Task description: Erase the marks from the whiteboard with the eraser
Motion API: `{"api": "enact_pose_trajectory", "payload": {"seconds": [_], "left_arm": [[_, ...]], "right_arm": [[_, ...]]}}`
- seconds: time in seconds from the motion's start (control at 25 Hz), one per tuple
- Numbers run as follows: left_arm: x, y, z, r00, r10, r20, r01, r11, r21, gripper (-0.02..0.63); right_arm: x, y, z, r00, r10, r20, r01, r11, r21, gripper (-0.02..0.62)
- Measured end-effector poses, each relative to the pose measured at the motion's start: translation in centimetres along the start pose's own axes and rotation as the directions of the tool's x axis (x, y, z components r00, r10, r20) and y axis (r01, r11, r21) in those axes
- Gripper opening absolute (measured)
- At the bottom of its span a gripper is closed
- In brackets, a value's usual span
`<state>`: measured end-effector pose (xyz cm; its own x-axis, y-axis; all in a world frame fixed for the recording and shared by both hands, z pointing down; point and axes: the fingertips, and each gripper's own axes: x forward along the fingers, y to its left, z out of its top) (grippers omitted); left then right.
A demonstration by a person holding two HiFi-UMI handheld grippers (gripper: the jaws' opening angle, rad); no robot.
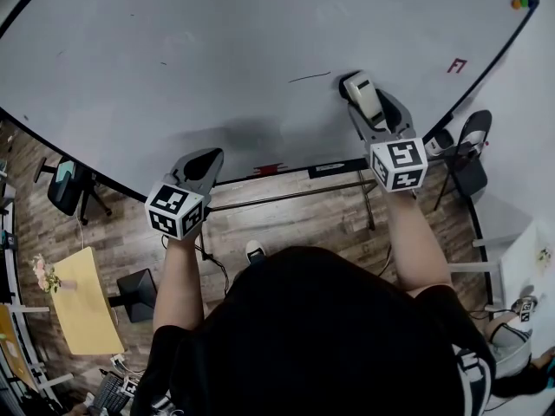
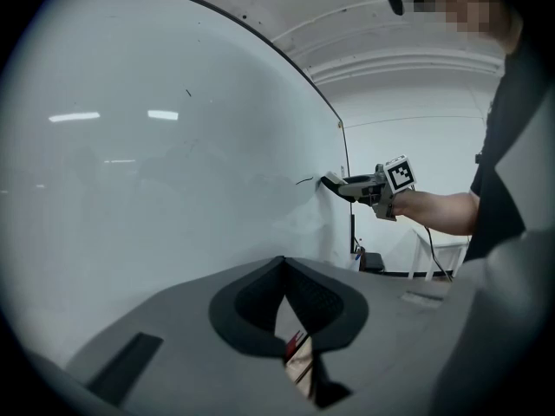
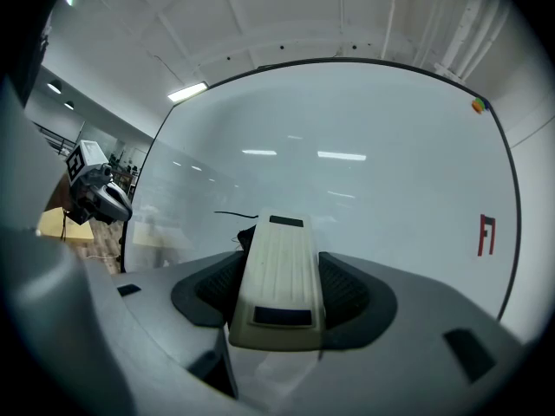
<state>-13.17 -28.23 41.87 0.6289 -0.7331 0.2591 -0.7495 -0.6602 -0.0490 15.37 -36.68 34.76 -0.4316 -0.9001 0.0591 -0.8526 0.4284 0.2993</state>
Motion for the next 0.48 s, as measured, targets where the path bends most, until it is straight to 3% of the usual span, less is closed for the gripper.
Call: {"api": "enact_pose_trajectory", "payload": {"seconds": [0.48], "left_arm": [[-1.1, 1.0, -1.1, 1.0, 0.009, -0.013, -0.01, 1.0, -0.013, 0.011]], "right_arm": [[1.7, 1.4, 0.3, 1.0, -0.031, 0.001, 0.031, 0.998, -0.046, 0.258]]}}
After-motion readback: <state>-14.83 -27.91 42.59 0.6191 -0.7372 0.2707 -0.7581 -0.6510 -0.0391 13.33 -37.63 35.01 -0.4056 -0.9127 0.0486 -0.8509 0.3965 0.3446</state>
